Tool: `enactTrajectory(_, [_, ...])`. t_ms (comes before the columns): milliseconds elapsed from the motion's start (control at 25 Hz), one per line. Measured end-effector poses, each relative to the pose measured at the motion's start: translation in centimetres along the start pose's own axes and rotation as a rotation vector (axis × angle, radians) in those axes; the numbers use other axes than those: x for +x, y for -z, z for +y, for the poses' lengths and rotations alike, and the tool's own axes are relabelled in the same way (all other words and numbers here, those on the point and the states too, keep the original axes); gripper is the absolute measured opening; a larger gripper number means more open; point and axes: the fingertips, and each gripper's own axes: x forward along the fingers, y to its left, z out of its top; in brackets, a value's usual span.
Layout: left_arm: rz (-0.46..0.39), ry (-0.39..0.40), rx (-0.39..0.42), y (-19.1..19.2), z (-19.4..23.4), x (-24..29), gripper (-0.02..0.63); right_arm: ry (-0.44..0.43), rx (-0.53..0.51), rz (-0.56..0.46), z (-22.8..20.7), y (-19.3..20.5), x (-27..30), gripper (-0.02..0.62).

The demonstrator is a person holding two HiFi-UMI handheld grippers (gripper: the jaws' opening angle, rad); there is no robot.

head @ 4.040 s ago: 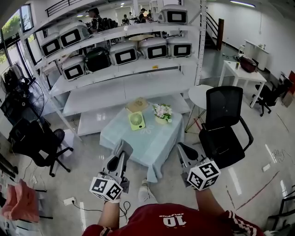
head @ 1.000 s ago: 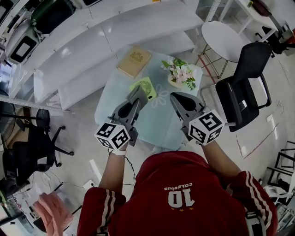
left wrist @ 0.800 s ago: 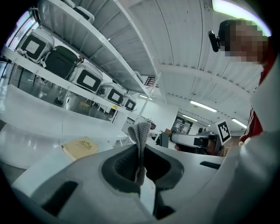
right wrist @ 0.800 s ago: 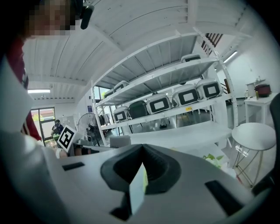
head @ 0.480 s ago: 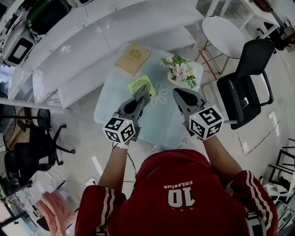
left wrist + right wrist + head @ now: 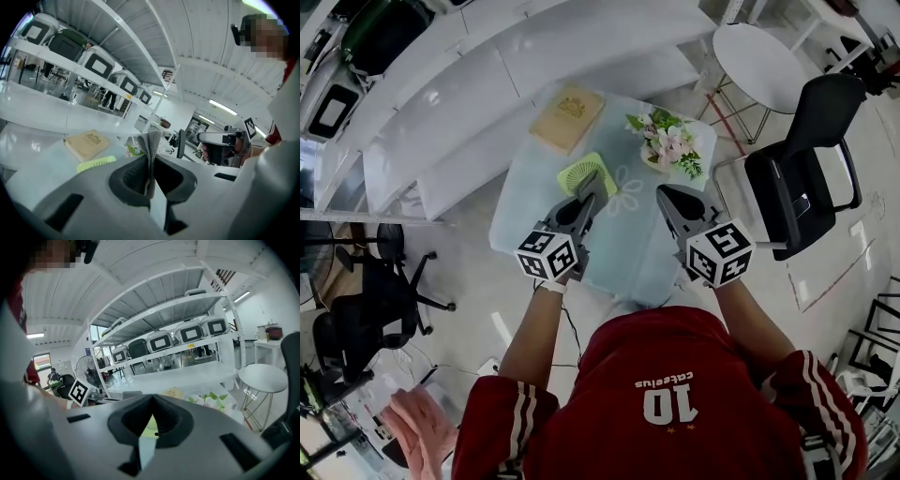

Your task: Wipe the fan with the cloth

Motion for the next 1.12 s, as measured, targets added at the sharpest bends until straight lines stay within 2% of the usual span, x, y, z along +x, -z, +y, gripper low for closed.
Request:
enactTrajectory(240, [-0.001, -0.011, -0.033, -0.2, 1.6, 1.6, 0.025, -0.005, 0.015, 0.016, -0.5, 0.4, 1.1, 0.005])
enactTrajectory(400, [-0.016, -0.007, -0.083, -0.6, 2.2, 2.6, 0.025, 0.011, 0.031, 0.026, -0.9, 0.6, 1.6, 0.001])
enactTrajectory(600, [-0.018, -0.023, -0.132, -0.3, 3.7, 4.0, 0.025, 0.017, 0.05, -0.002, -1.1, 0.4, 1.9, -0.008])
enactTrajectory(800, [-0.039, -0.046, -0.213, -0.1, 5.2, 5.2, 0.025, -0.04, -0.017, -0.027, -0.1, 0.2, 2.8, -0.011])
enactTrajectory(1120, [-0.013, -0.078, -0.234, 0.9, 7.4, 7.4, 0.025, -0.019, 0.01, -0.003, -1.6, 0.7, 3.6, -0.011])
